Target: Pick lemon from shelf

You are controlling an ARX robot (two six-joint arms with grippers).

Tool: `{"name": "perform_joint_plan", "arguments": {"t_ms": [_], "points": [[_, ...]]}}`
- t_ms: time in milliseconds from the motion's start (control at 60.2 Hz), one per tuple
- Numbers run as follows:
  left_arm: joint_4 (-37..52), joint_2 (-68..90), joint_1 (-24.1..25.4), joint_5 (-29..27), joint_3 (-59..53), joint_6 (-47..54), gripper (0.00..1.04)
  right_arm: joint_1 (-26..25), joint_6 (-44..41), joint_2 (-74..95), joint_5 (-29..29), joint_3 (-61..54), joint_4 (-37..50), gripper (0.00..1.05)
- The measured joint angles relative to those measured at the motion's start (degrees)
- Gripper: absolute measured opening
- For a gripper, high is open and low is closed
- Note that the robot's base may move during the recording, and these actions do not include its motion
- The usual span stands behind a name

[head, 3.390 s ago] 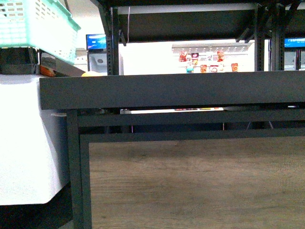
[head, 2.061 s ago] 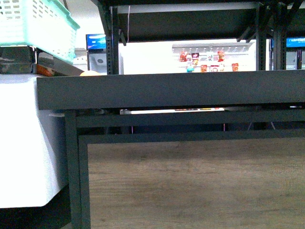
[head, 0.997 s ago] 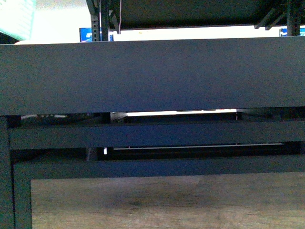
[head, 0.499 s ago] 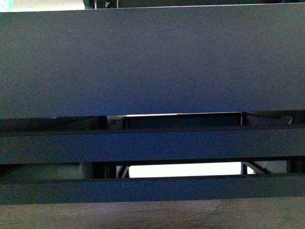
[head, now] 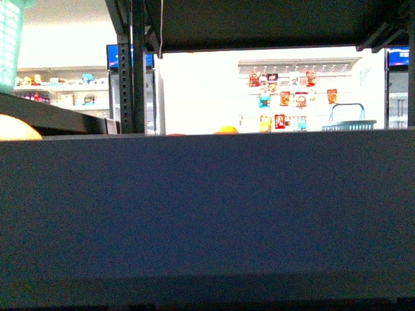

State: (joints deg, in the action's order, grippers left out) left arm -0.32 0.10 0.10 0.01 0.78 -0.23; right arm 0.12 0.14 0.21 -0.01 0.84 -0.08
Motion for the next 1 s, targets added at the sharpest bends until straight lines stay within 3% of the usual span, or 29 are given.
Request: {"name": "perform_joint_plan", "arguments": {"t_ms": [997], "points": [[0.0,0.0,0.0,-0.02,0.0,0.0,0.97,0.0,0.0,0.0,-0.02,0.0,0.0,0.97]]}}
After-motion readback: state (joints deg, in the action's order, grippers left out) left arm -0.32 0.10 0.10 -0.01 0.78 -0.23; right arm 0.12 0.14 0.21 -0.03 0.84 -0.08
